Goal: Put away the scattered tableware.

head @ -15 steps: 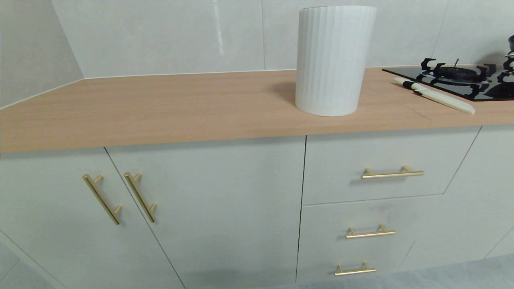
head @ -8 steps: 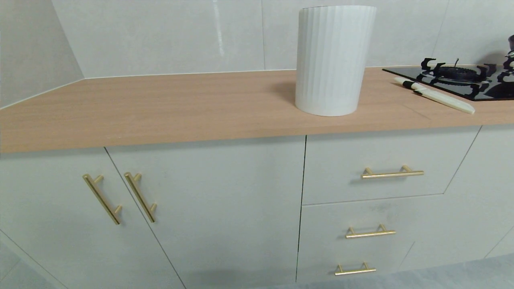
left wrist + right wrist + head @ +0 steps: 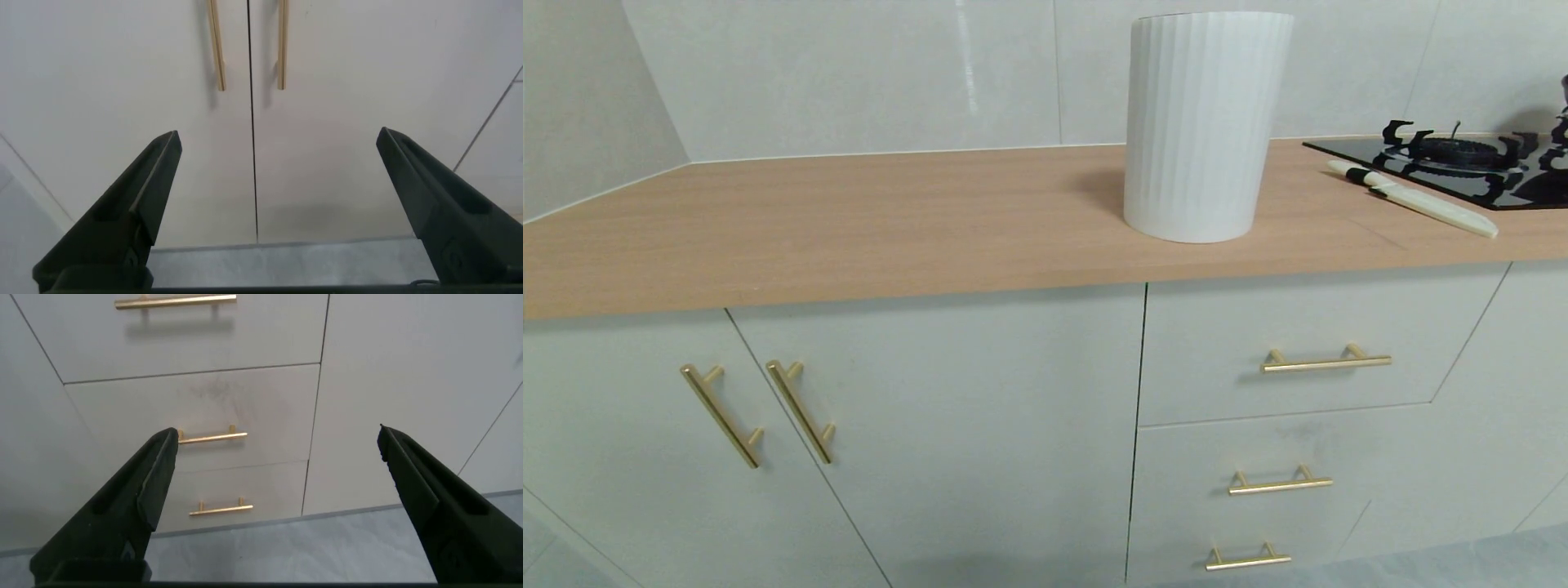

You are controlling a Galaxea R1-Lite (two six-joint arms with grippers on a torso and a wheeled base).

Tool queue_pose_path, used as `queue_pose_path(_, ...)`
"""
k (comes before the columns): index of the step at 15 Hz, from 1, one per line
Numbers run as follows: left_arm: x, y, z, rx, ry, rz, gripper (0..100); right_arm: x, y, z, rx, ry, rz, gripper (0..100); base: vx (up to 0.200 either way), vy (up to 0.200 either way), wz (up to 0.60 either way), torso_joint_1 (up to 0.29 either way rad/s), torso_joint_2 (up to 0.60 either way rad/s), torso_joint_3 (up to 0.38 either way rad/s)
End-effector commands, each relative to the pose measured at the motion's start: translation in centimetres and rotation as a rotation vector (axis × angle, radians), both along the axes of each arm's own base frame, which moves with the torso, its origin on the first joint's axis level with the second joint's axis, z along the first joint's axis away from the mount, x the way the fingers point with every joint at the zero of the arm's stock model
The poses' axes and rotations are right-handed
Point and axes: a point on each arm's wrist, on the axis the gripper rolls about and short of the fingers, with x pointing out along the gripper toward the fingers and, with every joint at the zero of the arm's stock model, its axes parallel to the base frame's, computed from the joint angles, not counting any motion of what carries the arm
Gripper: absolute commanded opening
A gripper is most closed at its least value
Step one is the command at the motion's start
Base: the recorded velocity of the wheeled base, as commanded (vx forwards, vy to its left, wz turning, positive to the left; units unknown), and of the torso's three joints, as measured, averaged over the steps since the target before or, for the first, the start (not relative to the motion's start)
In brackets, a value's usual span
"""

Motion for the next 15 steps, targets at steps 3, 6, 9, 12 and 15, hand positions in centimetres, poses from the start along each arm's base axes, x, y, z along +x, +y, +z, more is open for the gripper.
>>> queue_pose_path(3, 0.0, 0.0, 0.0, 0.0, 0.0, 0.001, 100, 0.01, 0.0, 0.01, 0.0, 0.001, 0.002, 100, 0.2, 0.0, 0.0, 0.001, 0.0, 0.001)
queue_pose_path(6, 0.0, 0.0, 0.0, -0.002, 0.0, 0.001, 100, 0.01, 0.0, 0.01, 0.0, 0.001, 0.0, 100, 0.2, 0.0, 0.0, 0.004, 0.0, 0.005)
queue_pose_path(9, 0.0, 0.0, 0.0, -0.002, 0.0, 0.001, 100, 0.02, 0.0, -0.04, 0.0, 0.003, 0.0, 100, 0.0, 0.0, 0.0, 0.0, 0.0, 0.0)
queue_pose_path(12, 0.0, 0.0, 0.0, -0.002, 0.0, 0.001, 100, 0.01, 0.0, 0.01, -0.002, 0.001, 0.0, 100, 0.0, 0.0, 0.0, 0.0, 0.0, 0.0)
queue_pose_path(15, 0.0, 0.0, 0.0, -0.002, 0.0, 0.001, 100, 0.02, 0.0, -0.04, -0.002, 0.003, 0.0, 100, 0.0, 0.0, 0.0, 0.0, 0.0, 0.0)
